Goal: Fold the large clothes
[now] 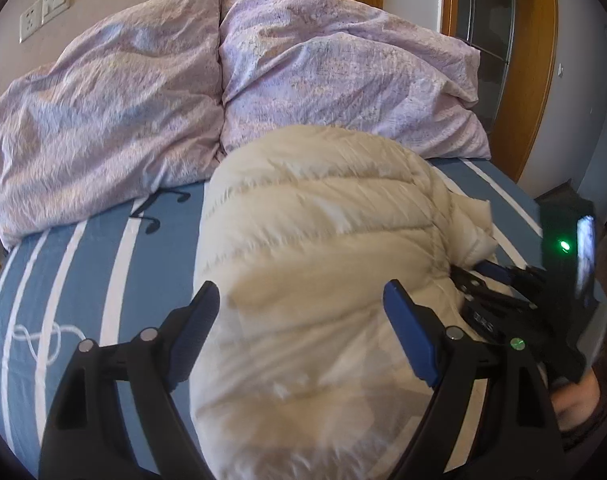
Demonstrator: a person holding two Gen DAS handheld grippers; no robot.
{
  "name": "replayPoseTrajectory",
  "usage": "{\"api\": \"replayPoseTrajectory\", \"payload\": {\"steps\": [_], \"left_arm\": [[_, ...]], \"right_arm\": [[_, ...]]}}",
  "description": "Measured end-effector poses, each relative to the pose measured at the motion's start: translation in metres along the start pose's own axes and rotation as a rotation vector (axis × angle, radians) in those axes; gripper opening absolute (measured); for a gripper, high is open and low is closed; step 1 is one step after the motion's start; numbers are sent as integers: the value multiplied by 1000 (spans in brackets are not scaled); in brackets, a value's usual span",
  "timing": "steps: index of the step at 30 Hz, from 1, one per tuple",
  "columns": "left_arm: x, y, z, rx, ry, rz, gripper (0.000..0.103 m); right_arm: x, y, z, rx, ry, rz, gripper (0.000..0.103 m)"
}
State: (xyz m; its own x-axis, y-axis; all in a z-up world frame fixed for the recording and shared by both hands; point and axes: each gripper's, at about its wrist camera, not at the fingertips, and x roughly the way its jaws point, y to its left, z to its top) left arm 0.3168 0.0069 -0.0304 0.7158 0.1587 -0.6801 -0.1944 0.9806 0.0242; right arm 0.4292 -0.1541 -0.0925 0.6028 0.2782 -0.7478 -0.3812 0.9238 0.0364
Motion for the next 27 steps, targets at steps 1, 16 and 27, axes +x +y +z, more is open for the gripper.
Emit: {"api": "replayPoseTrajectory", "payload": {"steps": [1,16,27], "left_arm": [[3,0,4,10,-1,12,84],[69,10,27,47,64,16,90],[94,18,10,-2,47,12,100]], "right_arm": [[0,0,0,1,-2,1,36],[1,-4,-1,10,-22,14,36],[1,-3,-1,16,-29,10,37]]}}
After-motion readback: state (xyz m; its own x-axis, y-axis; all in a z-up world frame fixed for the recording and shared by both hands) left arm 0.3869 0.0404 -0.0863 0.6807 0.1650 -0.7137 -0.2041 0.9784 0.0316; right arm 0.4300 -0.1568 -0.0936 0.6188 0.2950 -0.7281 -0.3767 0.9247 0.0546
